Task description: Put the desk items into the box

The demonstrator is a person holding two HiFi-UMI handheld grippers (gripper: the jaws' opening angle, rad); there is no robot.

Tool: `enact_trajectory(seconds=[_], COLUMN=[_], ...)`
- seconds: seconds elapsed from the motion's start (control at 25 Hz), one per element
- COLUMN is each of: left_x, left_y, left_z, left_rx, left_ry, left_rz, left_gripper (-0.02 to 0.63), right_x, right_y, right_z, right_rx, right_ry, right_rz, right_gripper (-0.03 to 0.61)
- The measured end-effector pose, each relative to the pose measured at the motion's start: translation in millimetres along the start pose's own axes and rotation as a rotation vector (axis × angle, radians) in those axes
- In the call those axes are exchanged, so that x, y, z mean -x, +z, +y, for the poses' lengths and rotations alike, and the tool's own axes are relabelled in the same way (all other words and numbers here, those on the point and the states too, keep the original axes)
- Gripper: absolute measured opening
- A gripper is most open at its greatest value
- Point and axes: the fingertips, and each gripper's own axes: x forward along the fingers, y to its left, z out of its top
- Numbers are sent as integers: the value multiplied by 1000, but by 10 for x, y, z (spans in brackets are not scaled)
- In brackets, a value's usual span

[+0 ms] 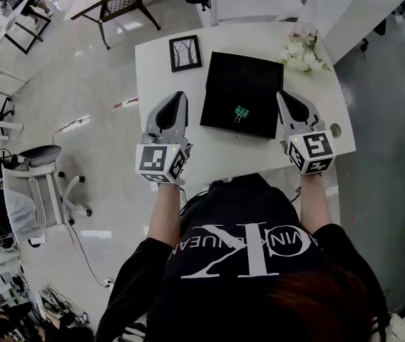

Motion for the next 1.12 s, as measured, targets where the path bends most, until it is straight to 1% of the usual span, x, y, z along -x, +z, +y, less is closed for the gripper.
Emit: enact_trajectory(seconds=[1.12], left_x=[38], left_y=[-55], left_z=[107], left_rx=[19], left_ry=[10], left_rz=[11], left_gripper=[11], right_x=[-79], right_y=[-42], right_z=[88], right_rx=[6], right_ry=[13], right_rz=[18], right_gripper=[14])
